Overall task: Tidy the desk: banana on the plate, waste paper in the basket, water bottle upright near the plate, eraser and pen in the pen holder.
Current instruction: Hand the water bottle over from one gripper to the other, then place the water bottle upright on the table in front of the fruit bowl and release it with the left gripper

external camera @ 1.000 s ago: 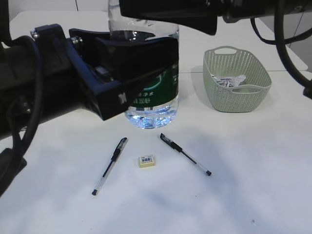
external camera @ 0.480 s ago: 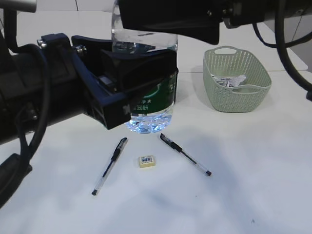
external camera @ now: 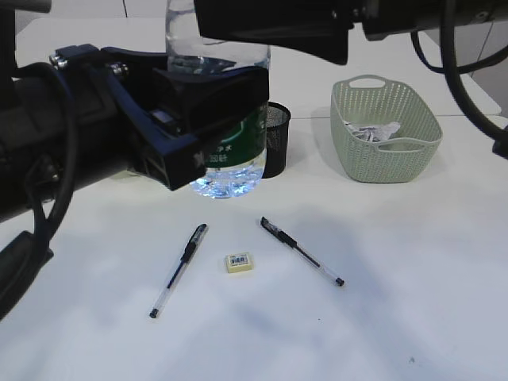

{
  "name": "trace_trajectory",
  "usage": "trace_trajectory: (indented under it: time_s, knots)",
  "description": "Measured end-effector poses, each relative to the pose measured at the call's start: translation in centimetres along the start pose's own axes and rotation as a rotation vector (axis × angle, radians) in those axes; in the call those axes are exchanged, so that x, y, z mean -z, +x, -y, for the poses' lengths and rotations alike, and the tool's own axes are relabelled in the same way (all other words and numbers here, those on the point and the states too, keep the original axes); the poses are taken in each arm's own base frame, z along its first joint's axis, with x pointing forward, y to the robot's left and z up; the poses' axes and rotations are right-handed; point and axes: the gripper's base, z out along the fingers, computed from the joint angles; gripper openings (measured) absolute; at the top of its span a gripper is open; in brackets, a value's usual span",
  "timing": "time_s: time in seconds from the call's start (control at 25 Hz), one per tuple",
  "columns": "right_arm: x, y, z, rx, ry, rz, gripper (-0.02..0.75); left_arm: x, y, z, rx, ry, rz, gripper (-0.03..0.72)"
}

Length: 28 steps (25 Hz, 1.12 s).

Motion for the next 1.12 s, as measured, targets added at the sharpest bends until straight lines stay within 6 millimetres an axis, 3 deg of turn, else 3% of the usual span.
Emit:
trace_trajectory:
  time_s: [0.16,0.36,0.64,1.12]
  knots:
    - [0.0,0.0,0.2,-0.003,0.026,0.002,0.619,0.1,-0.3,-1.2,-0.013,-0.041,0.011,0.403]
    - [0.0,0.2,0.0,-0.017,0.005,-0.031,0.619,1.0,-1.5,-4.1,0.007,-0.169,0.053,0.403]
    - [0.4,2.2,0.4,-0.103,0.068,-0.253,0.609,2.6,-2.3,-7.6,0.007,-0.333,0.021,0.402]
    - [3.4,6.4,2.8,-0.445,0.550,-0.710,0.595,4.3,-2.5,-11.1,-0.004,-0.493,-0.023,0.402]
